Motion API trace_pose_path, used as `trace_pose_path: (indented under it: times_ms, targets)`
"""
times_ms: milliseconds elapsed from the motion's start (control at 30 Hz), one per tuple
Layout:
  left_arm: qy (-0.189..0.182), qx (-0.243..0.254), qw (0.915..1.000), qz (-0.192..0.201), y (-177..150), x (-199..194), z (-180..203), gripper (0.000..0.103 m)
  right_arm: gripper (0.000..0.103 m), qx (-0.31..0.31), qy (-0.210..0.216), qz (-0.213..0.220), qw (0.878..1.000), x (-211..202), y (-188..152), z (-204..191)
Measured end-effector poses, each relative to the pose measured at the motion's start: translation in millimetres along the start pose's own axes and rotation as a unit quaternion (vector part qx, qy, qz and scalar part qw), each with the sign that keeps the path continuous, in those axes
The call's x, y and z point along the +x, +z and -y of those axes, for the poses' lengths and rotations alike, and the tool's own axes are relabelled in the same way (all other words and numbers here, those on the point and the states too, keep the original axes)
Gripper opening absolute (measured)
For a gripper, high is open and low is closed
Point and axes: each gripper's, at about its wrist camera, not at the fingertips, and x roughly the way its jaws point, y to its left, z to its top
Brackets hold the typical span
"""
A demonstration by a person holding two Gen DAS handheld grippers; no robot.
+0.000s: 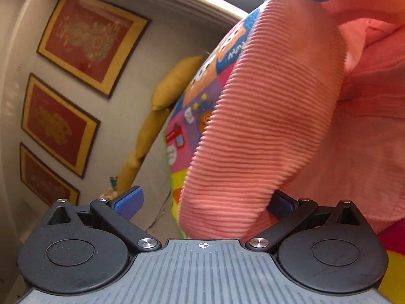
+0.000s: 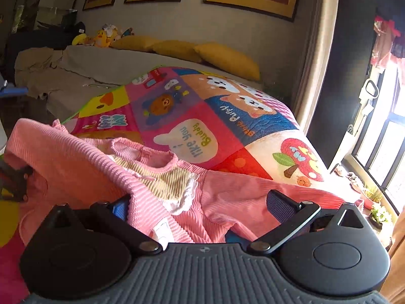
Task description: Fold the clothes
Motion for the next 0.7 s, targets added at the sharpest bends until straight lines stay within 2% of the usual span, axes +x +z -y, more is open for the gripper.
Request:
trace_pose_path:
  times_ms: [133, 267, 333, 467, 700]
  targets:
    - [0.019, -0.024, 0.9995, 0.003, -6, -15, -40, 0.103, 0.103, -0.064, -0.007, -0.021, 0.998, -10, -27, -14]
    - [-0.026, -0.063, 0.9977, 0.003, -7, -43, -75, 0.103, 0.103, -0.129, -0.015, -0.041, 0.991, -20, -54, -29]
    - [-0.018, -0.061, 0.9980, 0.003, -9, -52, -80, 0.103, 0.103, -0.156, -0.019, -0.051, 0.986, -25, -66, -35]
    - [-0.022, -0.068, 0.9974, -0.004, -15, -54, -94, 0.103, 0.103, -0.124, -0.028, -0.052, 0.990, -22, -66, -23]
    - [-0.083, -0.098, 0.9912, -0.030, -30, -58, -91, 0.103, 0.103, -0.070, -0.044, -0.055, 0.995, -17, -64, -2]
